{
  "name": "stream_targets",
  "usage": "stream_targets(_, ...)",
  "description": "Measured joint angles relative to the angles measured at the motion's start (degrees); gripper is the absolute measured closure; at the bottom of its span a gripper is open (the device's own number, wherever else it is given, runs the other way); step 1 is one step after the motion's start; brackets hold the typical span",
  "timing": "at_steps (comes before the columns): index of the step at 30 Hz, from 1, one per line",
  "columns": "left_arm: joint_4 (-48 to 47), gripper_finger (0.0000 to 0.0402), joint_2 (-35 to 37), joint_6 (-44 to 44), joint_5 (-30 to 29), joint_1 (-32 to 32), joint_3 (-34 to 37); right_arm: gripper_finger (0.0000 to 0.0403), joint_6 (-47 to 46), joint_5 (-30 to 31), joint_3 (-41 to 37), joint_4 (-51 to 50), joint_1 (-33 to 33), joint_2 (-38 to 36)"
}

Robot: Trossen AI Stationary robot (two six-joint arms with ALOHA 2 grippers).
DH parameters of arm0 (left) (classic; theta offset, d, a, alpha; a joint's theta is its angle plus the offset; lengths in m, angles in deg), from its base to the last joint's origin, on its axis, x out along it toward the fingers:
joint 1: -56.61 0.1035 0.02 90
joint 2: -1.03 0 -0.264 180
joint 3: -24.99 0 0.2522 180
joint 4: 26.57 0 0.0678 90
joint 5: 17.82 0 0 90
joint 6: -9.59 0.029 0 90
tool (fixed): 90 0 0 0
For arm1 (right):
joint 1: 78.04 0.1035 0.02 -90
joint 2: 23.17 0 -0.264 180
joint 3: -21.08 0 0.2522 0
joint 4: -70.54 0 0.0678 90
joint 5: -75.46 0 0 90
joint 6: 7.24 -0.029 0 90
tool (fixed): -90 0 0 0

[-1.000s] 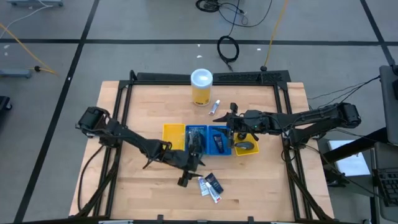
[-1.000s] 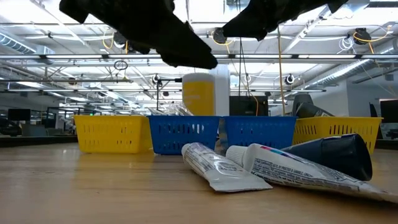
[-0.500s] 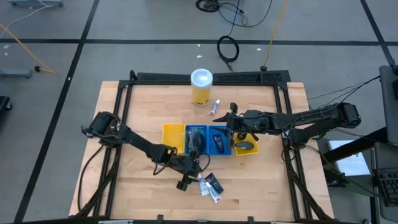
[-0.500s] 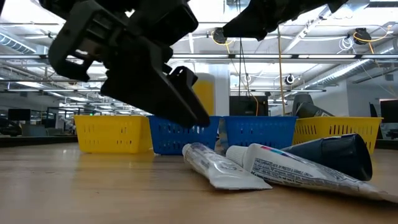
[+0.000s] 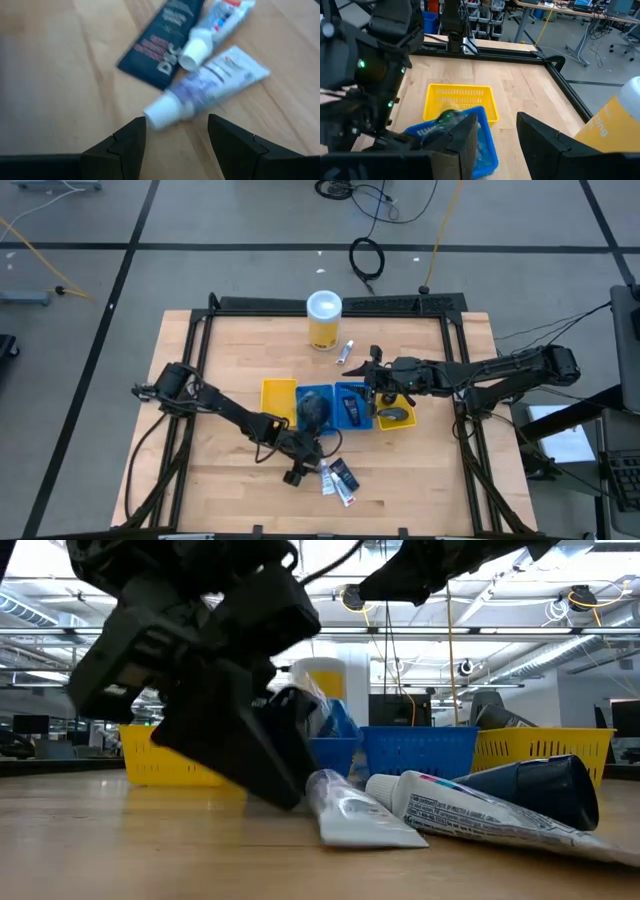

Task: Pick & Place Travel size toiletries
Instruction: Put the white toothpaste into the left yellow bin

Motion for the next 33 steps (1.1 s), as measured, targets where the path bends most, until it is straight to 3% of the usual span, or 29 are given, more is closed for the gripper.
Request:
stream_targets(16, 1.0, 0.0188, -0.2, -1.1, 1.7, 0.0, 0.0, 0.0273, 0.1, 0.0, 0.0, 0.0, 0.0, 0.0)
stream_targets(33, 1.7, 0.0188, 1.2, 5.2, -5.8, -2.7, 0.0, 0.0273, 0.2, 0.0, 0.0, 0.0, 0.0, 0.0)
